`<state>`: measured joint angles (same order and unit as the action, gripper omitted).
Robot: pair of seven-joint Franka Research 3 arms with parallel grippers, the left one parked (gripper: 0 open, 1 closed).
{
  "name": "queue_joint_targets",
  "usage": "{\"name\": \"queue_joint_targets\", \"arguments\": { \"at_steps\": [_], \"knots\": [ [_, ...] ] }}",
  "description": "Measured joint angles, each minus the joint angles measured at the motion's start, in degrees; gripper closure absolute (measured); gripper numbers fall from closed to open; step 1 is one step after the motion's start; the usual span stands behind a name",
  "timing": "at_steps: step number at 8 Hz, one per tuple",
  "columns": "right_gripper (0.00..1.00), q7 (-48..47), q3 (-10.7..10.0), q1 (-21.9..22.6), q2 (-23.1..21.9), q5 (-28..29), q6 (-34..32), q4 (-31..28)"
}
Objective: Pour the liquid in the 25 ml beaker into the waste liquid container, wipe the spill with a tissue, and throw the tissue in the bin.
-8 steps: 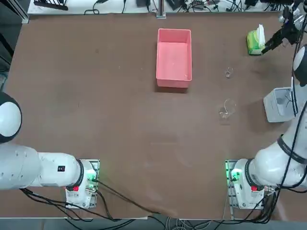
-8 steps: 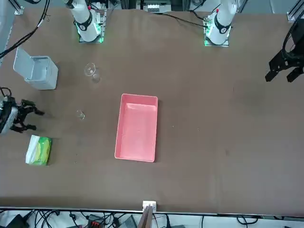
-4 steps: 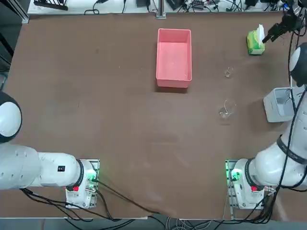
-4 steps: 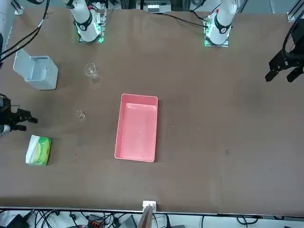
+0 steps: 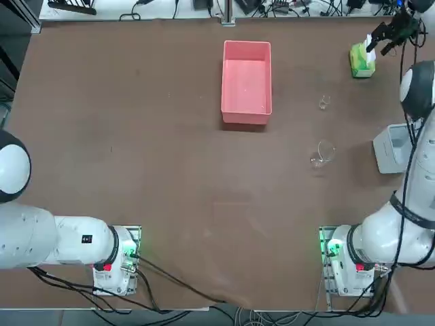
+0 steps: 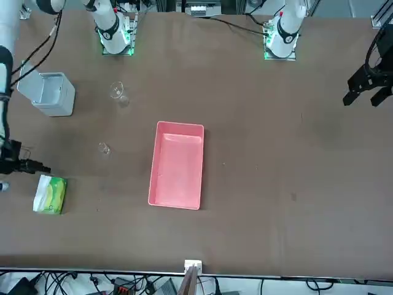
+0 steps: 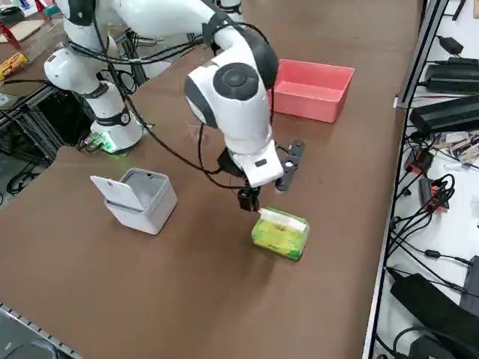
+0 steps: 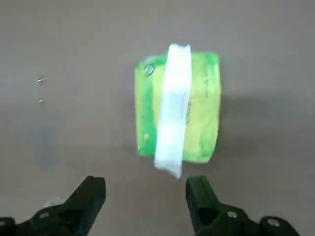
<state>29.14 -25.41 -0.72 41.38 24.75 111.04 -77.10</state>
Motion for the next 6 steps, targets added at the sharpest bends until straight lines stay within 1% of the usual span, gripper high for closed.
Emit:
{"name": "queue_joint_targets", "arguments": {
  "at_steps": [1, 4, 6],
  "knots": [
    [0.0, 0.0, -0.1, -0.1, 2.1, -0.8, 1.6, 2.1],
    [0.0, -0.1, -0.3, -0.6, 8.7, -1.0, 2.7, 9.7],
    [0.0, -0.2, -0.3, -0.5, 11.8, -1.0, 3.6, 12.3]
  ]
}}
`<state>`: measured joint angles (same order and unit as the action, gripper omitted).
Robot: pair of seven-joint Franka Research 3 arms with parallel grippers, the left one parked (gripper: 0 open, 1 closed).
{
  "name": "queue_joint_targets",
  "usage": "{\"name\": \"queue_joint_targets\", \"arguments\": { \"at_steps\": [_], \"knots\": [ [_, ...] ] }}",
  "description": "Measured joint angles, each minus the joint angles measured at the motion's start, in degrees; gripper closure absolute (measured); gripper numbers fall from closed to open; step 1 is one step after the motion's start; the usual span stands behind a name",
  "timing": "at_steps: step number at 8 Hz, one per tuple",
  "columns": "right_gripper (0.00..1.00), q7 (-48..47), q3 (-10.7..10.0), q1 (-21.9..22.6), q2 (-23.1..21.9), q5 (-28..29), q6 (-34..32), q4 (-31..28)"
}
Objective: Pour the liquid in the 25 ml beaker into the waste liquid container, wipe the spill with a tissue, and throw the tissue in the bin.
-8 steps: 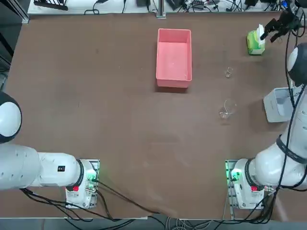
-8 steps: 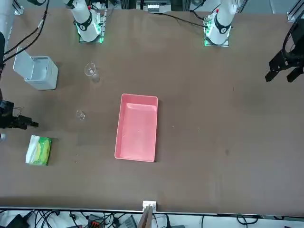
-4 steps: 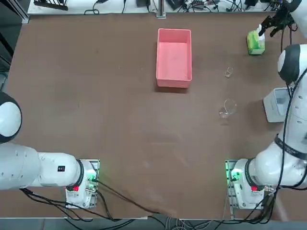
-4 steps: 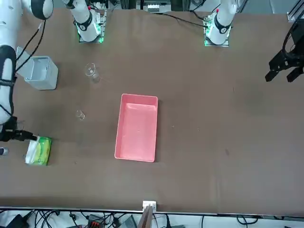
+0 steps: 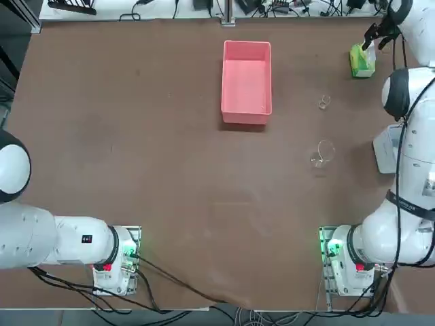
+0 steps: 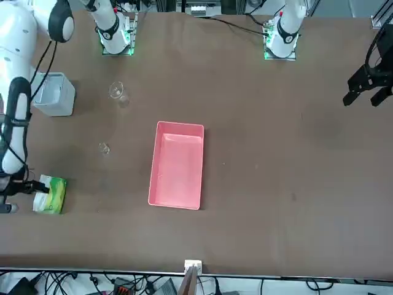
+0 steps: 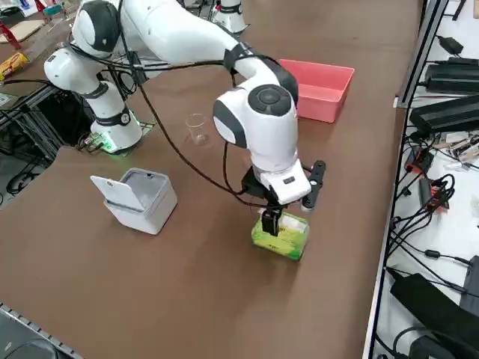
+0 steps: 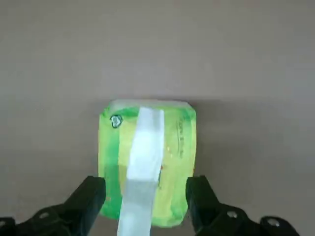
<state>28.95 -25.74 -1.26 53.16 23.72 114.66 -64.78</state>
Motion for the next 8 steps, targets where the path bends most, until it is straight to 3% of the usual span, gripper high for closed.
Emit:
{"name": "queue_joint_targets", "arguments": {
  "at_steps": [2, 3, 7, 8],
  "knots": [
    [0.04, 0.0, 0.0, 0.0, 1.8, 0.0, 1.1, 0.6],
    [0.15, 0.0, 0.0, 0.0, 2.1, 0.0, 1.1, 0.7],
    [0.96, -0.8, 0.3, 0.0, 2.1, 0.0, 1.0, 0.8],
    [0.98, -0.8, 0.3, 0.1, 2.1, 0.0, 1.0, 0.9]
  ]
}}
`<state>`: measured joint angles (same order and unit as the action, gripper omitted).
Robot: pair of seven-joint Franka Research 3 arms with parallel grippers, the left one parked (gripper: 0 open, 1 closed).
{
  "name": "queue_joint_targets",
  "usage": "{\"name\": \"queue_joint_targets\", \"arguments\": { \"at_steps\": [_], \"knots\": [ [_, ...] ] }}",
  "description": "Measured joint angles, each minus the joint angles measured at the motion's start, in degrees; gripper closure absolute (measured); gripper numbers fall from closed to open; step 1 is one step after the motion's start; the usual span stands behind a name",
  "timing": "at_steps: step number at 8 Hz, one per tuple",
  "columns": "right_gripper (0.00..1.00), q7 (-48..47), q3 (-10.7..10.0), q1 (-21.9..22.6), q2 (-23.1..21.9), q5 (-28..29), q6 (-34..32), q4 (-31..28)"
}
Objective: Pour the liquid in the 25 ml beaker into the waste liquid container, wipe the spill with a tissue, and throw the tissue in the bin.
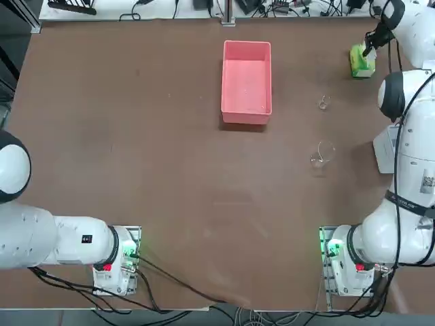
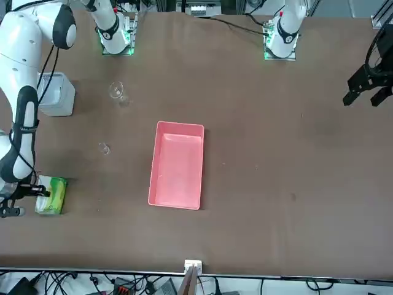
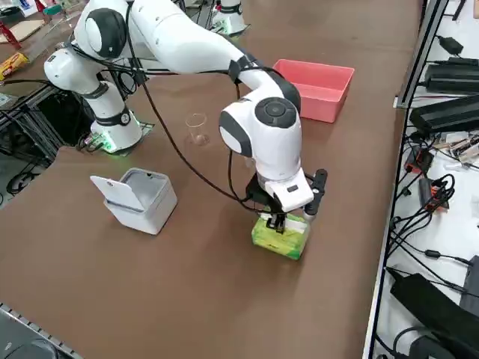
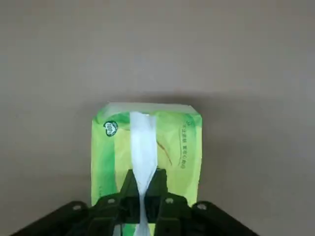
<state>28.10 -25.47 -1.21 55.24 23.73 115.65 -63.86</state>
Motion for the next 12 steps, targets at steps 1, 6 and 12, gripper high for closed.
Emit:
{"name": "queue_joint_targets", "arguments": {
  "at_steps": [1, 6, 12],
  "knots": [
    [0.98, 0.0, 0.0, 0.0, 0.0, 0.0, 0.0, 0.2],
    [0.98, -0.2, 0.0, 0.0, -1.3, 0.0, -4.1, 1.6],
    [0.98, -0.4, -1.3, 1.3, -9.8, -1.1, -19.3, 2.5]
  ]
}}
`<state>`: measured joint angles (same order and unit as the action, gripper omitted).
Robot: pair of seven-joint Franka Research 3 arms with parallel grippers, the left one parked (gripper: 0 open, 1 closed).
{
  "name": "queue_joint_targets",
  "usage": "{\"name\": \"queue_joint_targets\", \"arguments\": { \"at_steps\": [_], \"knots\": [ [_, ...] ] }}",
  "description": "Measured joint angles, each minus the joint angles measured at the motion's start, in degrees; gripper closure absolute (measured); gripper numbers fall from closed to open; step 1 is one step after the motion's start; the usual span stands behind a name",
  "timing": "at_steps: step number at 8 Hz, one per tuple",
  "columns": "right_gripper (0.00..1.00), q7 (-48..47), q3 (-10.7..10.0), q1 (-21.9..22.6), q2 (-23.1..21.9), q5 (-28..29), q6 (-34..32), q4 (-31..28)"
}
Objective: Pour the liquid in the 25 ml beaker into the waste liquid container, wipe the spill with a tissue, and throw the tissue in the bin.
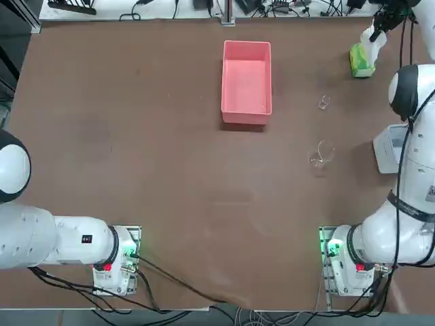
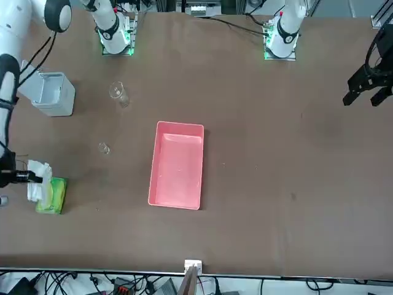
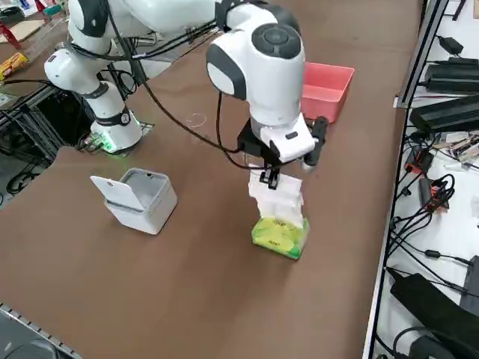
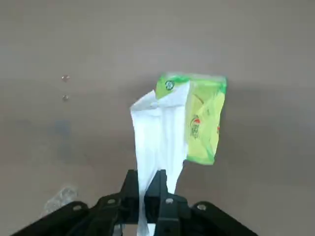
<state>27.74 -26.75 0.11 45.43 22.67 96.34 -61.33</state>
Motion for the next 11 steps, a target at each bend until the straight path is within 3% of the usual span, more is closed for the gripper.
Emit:
{"name": "queue_joint_targets", "arguments": {
  "at_steps": [3, 8, 11],
  "knots": [
    [0.98, -6.9, 0.0, 2.3, -2.9, -1.1, -5.3, 0.1],
    [0.98, -23.7, 0.1, 11.2, -8.8, -1.8, -11.5, 0.1],
    [0.98, -36.1, 0.5, 17.7, -9.0, 0.8, -11.9, -0.3]
  ]
}}
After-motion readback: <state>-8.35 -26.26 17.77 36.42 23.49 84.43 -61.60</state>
